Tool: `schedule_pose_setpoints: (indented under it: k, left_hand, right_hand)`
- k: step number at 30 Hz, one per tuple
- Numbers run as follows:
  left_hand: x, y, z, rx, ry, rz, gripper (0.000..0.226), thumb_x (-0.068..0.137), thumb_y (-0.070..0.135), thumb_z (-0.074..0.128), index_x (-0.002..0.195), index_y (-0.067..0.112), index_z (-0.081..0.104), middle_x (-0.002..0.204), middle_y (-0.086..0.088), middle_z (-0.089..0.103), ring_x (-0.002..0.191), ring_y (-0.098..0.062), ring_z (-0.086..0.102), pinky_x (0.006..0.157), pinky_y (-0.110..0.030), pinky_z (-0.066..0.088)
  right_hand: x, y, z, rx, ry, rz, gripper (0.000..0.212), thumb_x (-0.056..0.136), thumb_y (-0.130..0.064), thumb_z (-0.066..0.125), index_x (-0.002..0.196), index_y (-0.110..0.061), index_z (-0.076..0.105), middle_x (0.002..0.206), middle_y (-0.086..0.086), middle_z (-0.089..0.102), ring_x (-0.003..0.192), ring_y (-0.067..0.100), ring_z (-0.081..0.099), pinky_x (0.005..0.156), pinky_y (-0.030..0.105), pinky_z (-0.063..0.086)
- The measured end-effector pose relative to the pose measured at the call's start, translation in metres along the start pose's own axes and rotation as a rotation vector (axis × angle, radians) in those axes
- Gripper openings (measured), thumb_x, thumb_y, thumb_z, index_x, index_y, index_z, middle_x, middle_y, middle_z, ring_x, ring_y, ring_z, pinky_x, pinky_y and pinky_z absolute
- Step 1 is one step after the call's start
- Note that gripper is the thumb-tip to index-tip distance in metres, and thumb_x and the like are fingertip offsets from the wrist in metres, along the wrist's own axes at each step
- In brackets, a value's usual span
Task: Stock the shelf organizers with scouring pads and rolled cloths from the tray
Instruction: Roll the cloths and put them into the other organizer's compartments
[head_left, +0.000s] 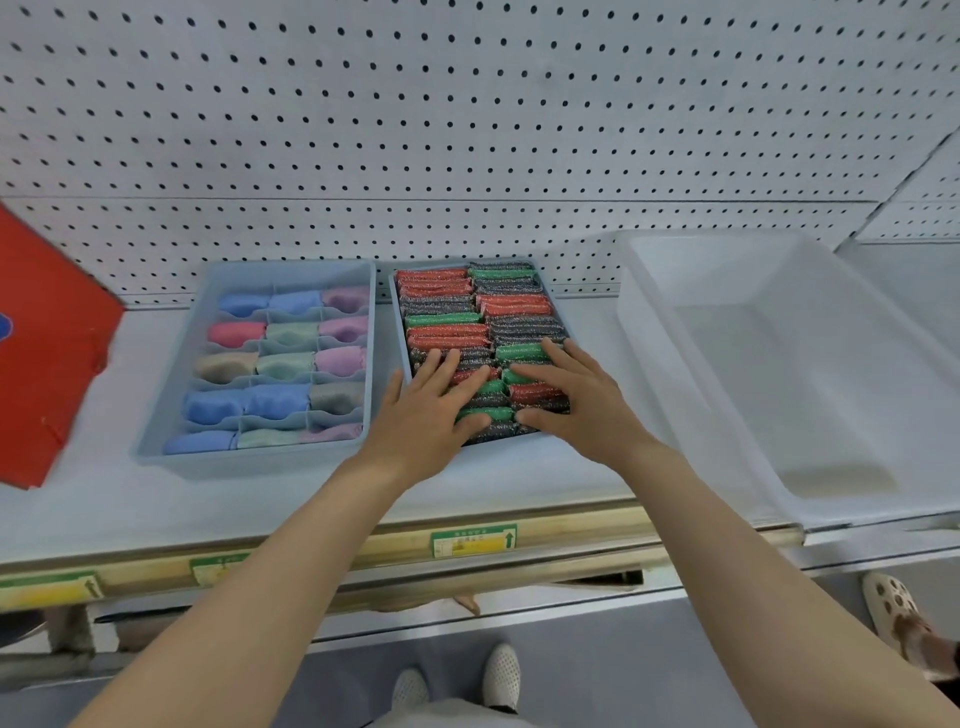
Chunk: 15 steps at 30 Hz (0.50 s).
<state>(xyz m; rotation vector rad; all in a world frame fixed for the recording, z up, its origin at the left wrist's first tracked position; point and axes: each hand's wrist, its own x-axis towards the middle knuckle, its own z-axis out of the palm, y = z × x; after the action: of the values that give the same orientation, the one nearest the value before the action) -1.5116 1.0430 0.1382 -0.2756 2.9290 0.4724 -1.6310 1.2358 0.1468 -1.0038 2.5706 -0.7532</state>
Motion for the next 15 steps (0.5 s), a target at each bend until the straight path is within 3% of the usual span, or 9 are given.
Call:
schedule_pose_setpoints:
  k: [7,15]
  left_hand:
    - [0.01,0.02,0.003,0.107,0.062,-0.046,0.059,0.102,0.054,0.006,0.157,0.034,-0.007,0.165,0.003,-0.013,0.151,-0.016,-0.016,0.122,-0.049,-0.006]
    - [0.024,0.014,0.005,0.118,0.128,-0.12,0.061,0.103,0.053,0.007,0.158,0.028,-0.004,0.166,0.001,-0.008,0.152,-0.018,-0.011,0.123,-0.048,-0.003]
  right_hand:
    - [0.006,-0.005,0.008,-0.121,0.038,0.044,0.045,0.098,-0.057,0.04,0.143,-0.053,0.038,0.165,-0.003,0.009,0.152,0.015,-0.001,0.121,0.047,0.017]
    - [0.026,-0.012,0.015,-0.308,0.01,0.008,0.055,0.103,-0.055,0.018,0.155,-0.041,0.01,0.165,-0.009,0.004,0.152,0.012,-0.008,0.123,0.047,0.0]
